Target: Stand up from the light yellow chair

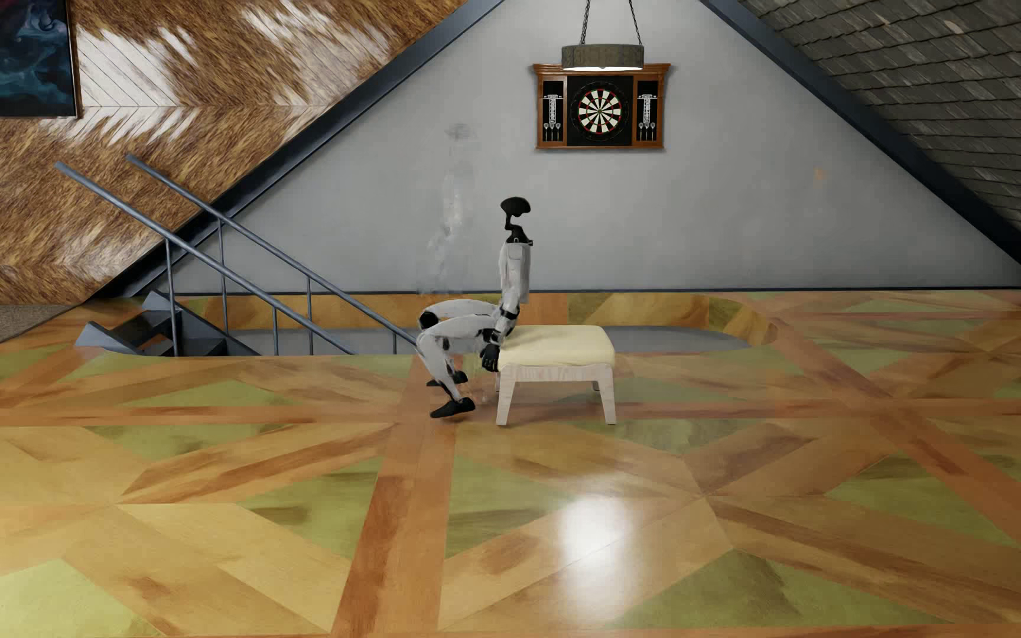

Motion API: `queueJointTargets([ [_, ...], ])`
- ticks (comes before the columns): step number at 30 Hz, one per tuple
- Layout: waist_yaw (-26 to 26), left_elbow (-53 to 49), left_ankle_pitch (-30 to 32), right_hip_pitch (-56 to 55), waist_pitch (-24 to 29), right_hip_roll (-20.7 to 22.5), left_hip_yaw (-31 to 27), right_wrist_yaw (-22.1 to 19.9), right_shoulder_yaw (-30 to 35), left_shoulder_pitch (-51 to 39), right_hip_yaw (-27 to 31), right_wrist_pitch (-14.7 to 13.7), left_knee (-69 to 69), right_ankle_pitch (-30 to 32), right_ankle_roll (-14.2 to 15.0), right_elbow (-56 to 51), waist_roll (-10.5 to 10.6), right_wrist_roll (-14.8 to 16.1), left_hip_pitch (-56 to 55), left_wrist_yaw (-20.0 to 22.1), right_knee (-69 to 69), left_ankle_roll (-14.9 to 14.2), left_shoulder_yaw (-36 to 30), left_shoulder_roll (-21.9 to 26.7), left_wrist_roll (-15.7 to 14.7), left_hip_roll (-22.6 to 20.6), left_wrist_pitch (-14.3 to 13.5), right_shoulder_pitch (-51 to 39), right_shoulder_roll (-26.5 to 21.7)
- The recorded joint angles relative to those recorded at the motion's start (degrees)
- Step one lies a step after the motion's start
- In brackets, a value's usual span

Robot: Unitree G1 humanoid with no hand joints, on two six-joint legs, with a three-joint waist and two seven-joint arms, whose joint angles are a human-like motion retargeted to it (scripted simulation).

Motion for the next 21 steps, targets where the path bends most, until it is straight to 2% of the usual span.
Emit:
queueJointTargets([
  [3,-0.1,-5.2,0.1,0.6,-0.1,0.4,-0.2,2.2,0.0,2.2,0.0,-0.7,0.1,0.3,0.1,-3.5,0.0,-0.6,0.1,-0.6,-0.2,0.0,0.9,-0.1,-1.2,0.2,-0.9,1.9,0.7],
  [5,0.0,-7.7,0.2,1.0,-0.2,0.7,-0.3,2.6,0.9,1.8,0.0,-1.0,0.1,0.4,0.0,-5.1,-0.1,-0.9,0.3,-2.0,-0.4,0.2,-0.2,0.5,-0.1,0.1,-1.8,1.3,1.0],
  [7,0.0,-8.0,0.3,1.3,-0.1,0.9,-0.3,1.2,2.0,-0.1,-0.1,-1.2,0.0,0.5,-0.3,-5.2,-0.3,-0.6,0.5,-1.0,-0.5,0.3,-1.9,0.8,1.6,-0.1,-2.4,-0.2,1.2],
  [13,0.4,-5.5,-0.1,2.1,1.0,1.1,-0.4,-0.5,4.3,-4.4,-0.2,-1.2,0.2,0.4,-0.5,-6.3,-0.6,0.4,1.0,2.3,-0.5,0.3,-3.6,0.9,0.8,-0.2,-1.5,-3.6,0.4],
  [18,0.5,-5.3,-1.9,0.6,3.4,0.7,-0.7,-1.2,4.4,-5.7,-0.1,-1.0,0.4,0.1,0.0,-6.6,-0.7,1.4,-0.7,2.5,-0.6,0.7,-3.8,1.2,0.7,-0.6,-1.5,-5.6,0.7],
  [21,0.7,-9.8,-2.6,-2.1,5.3,0.0,-1.3,-0.8,3.7,-4.6,0.1,-1.0,0.7,-0.4,0.7,-10.0,-0.5,1.9,-3.7,1.6,-0.2,0.7,-1.9,2.2,-0.7,-1.1,-1.4,-6.2,-0.2],
])
